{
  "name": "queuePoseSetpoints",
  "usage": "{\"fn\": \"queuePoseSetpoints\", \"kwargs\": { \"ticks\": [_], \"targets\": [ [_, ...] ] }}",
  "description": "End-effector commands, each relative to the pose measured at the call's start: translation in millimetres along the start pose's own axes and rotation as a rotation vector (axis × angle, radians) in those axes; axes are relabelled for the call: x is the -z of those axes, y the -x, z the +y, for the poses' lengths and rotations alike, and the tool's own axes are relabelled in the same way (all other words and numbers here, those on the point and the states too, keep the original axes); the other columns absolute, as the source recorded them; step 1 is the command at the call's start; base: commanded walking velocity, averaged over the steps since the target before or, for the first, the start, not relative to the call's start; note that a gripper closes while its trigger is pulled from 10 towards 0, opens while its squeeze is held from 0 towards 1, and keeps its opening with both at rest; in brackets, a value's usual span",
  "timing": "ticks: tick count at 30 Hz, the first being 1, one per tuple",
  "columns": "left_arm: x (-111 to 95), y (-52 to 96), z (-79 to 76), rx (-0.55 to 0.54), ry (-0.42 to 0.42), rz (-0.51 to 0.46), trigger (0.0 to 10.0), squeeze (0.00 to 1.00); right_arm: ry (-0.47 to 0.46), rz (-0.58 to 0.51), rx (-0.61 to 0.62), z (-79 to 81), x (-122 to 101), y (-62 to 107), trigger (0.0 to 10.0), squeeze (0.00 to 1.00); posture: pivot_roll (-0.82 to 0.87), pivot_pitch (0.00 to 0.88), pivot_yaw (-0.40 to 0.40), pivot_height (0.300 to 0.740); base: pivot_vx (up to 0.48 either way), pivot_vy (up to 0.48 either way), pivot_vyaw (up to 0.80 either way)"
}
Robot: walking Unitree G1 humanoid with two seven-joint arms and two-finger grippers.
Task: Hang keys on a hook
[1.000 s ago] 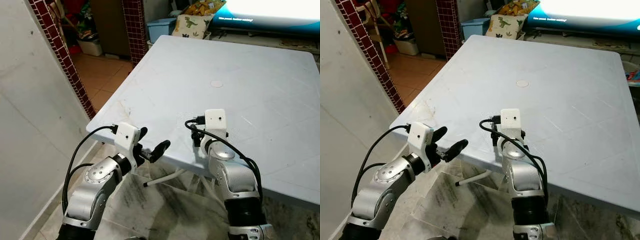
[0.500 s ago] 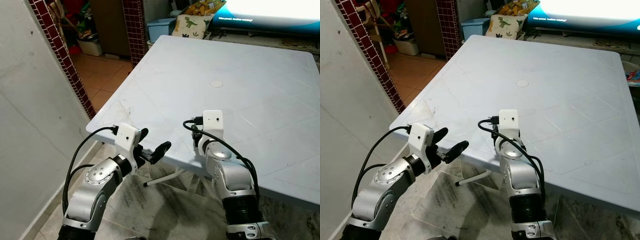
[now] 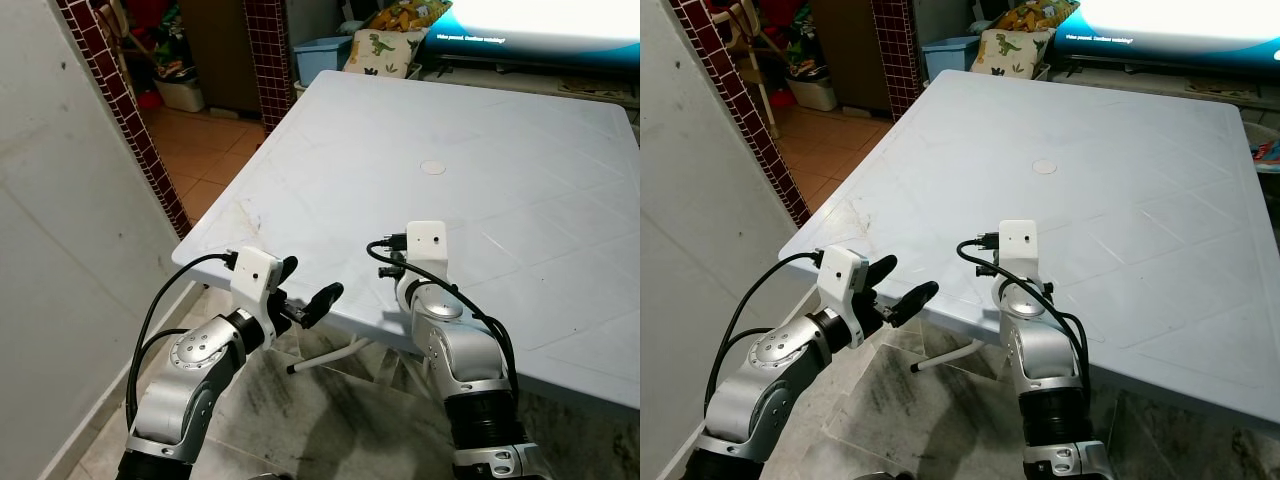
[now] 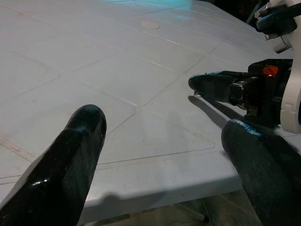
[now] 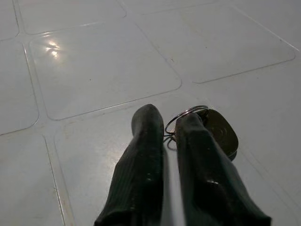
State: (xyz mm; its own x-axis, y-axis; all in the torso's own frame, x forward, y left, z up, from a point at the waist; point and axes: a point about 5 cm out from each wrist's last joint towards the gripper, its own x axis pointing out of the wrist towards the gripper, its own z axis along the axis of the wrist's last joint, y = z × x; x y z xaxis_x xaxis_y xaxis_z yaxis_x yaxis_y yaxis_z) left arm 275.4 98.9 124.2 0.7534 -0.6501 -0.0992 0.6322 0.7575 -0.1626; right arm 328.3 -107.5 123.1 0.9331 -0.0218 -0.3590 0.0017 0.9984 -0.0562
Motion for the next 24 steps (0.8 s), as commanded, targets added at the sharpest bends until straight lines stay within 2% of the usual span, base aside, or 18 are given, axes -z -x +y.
{"fn": "queuePoseSetpoints", "kwargs": {
  "ticks": [1,18,21,23,24],
  "targets": [
    [-1.9,1.4,-1.0,0.004,-0.002,-0.003,10.0,0.0,-0.006,-0.011,-0.01,2.7,-4.1,-0.6,0.0,0.0,0.0,0.049,0.087,0.74,0.0,0.0,0.0],
    [-1.5,1.1,-2.4,0.009,-0.001,-0.001,10.0,0.0,0.023,-0.028,-0.021,4.1,-5.0,0.6,0.0,0.0,0.0,0.049,0.09,0.74,0.0,0.0,0.0],
    [-1.4,1.0,-2.5,0.01,-0.001,-0.001,10.0,0.0,0.04,-0.041,-0.03,5.6,-6.4,1.2,0.0,0.0,0.0,0.049,0.09,0.74,0.0,0.0,0.0],
    [-1.5,0.8,-2.8,0.011,-0.001,-0.002,10.0,0.0,0.1,-0.083,-0.054,8.7,-11.3,3.1,0.0,0.0,0.0,0.047,0.091,0.74,0.0,0.0,0.0],
    [-1.5,0.8,-2.8,0.011,-0.001,-0.002,10.0,0.0,0.1,-0.083,-0.054,8.7,-11.3,3.1,0.0,0.0,0.0,0.047,0.091,0.74,0.0,0.0,0.0]
  ]
}}
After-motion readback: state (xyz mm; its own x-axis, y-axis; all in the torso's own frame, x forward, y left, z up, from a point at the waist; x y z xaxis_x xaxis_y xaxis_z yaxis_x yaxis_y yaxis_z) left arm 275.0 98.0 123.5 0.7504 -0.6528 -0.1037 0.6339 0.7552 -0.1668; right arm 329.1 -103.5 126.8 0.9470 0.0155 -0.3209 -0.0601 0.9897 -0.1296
